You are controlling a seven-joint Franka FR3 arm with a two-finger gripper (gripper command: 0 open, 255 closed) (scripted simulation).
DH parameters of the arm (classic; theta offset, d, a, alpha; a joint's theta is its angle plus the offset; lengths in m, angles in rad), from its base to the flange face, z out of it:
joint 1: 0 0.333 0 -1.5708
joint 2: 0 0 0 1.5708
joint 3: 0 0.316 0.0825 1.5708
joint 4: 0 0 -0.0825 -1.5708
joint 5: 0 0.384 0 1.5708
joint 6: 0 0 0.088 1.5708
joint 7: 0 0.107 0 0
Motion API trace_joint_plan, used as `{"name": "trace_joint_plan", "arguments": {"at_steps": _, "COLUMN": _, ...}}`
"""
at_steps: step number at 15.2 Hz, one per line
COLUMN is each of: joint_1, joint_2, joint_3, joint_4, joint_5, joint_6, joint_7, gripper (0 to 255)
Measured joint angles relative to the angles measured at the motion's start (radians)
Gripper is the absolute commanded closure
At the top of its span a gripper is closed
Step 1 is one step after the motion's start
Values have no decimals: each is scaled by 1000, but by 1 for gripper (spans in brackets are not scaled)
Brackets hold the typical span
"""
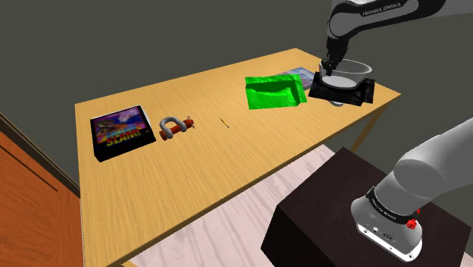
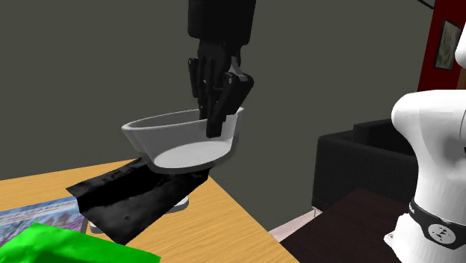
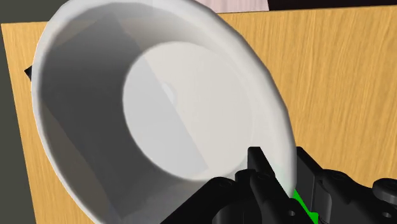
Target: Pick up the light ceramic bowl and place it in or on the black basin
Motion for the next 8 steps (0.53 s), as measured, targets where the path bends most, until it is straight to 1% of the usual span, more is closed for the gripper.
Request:
{"name": "trace_joint_plan", "arguments": {"at_steps": 3, "joint_1": -22, "joint_2": 47, "joint_3": -39, "joint_4": 62, "joint_5": 4, "joint_6": 3, "joint_7": -67, "gripper": 255}}
{"name": "trace_joint_plan", "arguments": {"at_steps": 8, "joint_1": -65, "joint_2": 176, "joint_3": -108, "joint_4": 224, "joint_5": 36, "joint_6": 2, "joint_7": -197, "gripper": 255}}
